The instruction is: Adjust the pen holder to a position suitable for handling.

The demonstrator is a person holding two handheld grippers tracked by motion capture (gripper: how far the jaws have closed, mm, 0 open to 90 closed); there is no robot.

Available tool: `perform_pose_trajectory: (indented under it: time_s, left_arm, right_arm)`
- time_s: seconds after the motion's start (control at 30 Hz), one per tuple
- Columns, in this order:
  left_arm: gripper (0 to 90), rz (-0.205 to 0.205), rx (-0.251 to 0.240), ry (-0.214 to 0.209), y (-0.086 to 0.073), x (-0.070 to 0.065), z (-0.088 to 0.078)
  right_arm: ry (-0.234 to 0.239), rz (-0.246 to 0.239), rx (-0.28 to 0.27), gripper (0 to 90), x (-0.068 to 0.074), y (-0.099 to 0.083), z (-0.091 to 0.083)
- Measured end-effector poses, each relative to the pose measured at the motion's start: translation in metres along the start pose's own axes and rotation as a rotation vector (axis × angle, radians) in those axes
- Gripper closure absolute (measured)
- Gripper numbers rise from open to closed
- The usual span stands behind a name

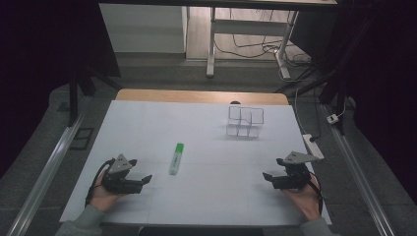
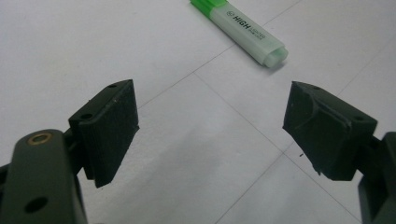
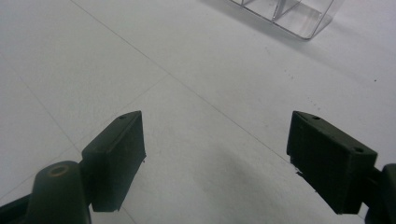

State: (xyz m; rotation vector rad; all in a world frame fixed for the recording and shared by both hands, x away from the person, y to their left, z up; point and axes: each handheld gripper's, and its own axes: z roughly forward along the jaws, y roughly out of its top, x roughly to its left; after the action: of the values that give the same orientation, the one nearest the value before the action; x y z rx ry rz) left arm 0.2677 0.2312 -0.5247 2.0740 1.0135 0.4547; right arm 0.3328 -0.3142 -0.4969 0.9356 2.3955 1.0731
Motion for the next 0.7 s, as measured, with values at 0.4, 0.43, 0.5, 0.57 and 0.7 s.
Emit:
perform_pose_trajectory:
  time_s: [0.4,0.43,0.5,0.57,0.7]
  left_arm:
    - [17.8,0.002,0.006,-0.003,-0.0002,-0.0001,0.0009]
    - [17.8,0.002,0.007,-0.004,-0.0001,-0.0001,0.0010]
    - [17.8,0.002,0.007,-0.004,-0.0001,-0.0001,0.0010]
    - [17.8,0.002,0.007,-0.004,-0.0002,0.0000,0.0010]
    - [17.8,0.002,0.008,-0.004,-0.0001,0.0001,0.0014]
  right_arm:
    - [-0.009,0.002,0.008,19.0,0.0007,-0.0007,0.0014]
    - [-0.008,0.002,0.009,19.0,0.0006,-0.0007,0.0013]
    - [-0.009,0.004,0.009,19.1,0.0007,-0.0007,0.0011]
    - [-0.009,0.005,0.011,19.3,0.0006,-0.0003,0.0010]
    - [-0.011,0.008,0.014,19.4,0.0007,0.0009,0.0014]
